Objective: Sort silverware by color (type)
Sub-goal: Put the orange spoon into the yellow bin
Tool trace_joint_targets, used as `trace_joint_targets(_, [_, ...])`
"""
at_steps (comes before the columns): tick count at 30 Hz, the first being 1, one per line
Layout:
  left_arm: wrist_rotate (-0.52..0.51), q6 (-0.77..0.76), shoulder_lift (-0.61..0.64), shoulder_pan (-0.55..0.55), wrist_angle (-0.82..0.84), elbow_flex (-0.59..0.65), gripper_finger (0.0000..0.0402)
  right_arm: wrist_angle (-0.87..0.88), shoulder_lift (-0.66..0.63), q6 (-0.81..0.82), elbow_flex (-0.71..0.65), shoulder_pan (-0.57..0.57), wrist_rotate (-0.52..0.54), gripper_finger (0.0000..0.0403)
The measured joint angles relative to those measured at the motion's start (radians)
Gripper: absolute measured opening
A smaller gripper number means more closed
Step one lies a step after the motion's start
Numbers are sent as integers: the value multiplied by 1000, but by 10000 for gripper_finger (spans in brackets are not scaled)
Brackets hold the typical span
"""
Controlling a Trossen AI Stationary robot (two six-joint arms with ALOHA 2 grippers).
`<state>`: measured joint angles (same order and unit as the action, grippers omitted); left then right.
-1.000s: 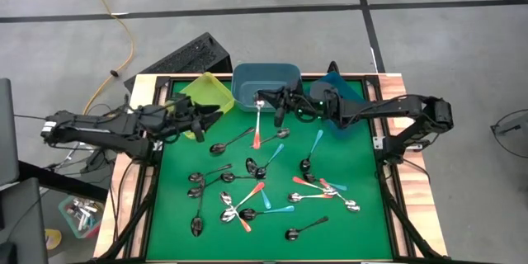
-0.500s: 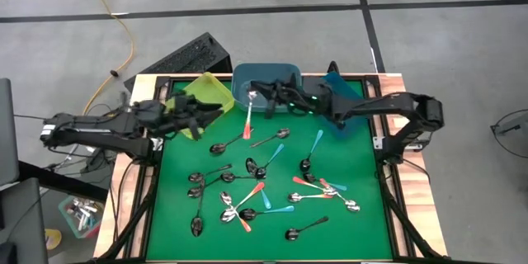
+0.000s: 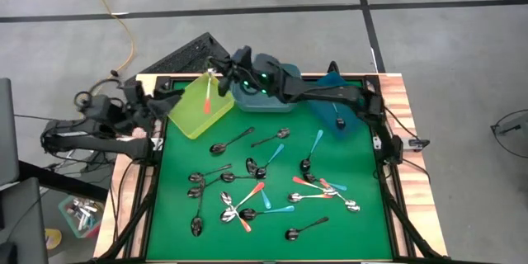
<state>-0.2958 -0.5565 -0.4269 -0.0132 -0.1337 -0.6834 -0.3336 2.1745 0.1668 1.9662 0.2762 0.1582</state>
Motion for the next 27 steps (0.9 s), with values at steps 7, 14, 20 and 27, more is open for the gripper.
trace_joint_targets(7, [-7, 29, 74, 0, 3, 0, 176, -162, 192, 198, 87, 21, 10, 7])
trace_joint_targets(14, [-7, 30, 94, 0, 11, 0, 176, -150, 288, 120, 179, 6, 24, 7])
trace_joint_targets(20, [-13, 30, 94, 0, 17, 0, 176, -71, 284, -175, 207, -32, 20, 7])
trace_joint_targets(27, [-77, 30, 94, 0, 43, 0, 176, -75, 286, -199, 204, -12, 12, 7])
